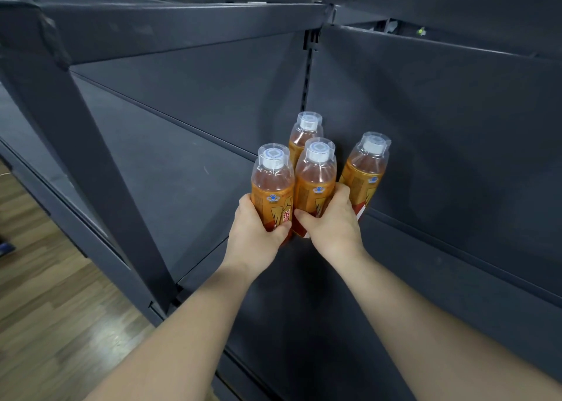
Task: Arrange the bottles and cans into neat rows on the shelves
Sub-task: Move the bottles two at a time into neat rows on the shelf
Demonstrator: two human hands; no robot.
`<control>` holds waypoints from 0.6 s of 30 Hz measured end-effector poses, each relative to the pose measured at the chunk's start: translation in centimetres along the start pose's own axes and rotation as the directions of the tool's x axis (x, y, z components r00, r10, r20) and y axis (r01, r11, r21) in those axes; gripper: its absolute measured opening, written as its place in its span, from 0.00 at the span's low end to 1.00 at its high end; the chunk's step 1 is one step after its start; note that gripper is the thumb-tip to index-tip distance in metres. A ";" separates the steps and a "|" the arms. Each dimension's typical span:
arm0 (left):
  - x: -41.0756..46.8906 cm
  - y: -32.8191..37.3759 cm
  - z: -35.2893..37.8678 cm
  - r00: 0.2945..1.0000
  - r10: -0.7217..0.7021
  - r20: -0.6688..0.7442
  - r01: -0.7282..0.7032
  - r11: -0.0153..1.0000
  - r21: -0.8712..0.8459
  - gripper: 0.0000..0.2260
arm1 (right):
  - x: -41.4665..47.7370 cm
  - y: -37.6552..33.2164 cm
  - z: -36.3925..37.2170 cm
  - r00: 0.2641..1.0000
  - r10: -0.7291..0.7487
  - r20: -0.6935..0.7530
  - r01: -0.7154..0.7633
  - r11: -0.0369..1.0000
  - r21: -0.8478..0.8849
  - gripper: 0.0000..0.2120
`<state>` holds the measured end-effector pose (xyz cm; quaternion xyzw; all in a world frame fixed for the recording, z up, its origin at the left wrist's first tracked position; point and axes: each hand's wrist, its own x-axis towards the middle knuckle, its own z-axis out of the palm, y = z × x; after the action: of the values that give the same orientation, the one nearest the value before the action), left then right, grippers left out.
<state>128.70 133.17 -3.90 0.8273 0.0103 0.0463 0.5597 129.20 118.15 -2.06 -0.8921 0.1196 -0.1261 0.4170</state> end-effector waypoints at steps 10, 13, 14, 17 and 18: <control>-0.1 0.3 -0.2 1.000 0.023 0.011 -0.022 1.000 -0.021 0.29 | -0.3 0.2 0.0 1.000 -0.013 -0.019 0.013 1.000 0.000 0.39; -0.4 0.3 -0.2 0.999 0.029 0.019 -0.028 0.999 -0.018 0.28 | -1.0 0.4 -0.3 0.999 -0.019 -0.030 0.019 1.000 -0.013 0.37; -0.6 0.4 -0.2 0.999 0.033 0.025 -0.032 0.999 -0.015 0.28 | -1.3 0.4 -0.5 0.999 -0.023 -0.033 0.022 1.000 -0.021 0.36; -1.2 0.8 0.0 0.997 0.048 0.057 -0.048 0.999 -0.014 0.27 | -2.4 0.7 -1.4 0.998 -0.030 -0.057 0.027 0.999 -0.043 0.36; -1.4 1.0 0.1 0.996 0.054 0.070 -0.053 0.998 -0.018 0.27 | -2.8 0.9 -1.9 0.997 -0.031 -0.069 0.028 0.999 -0.045 0.37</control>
<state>127.29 132.58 -3.11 0.8239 -0.0322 0.0320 0.5650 125.88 117.17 -1.91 -0.8979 0.1234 -0.1606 0.3908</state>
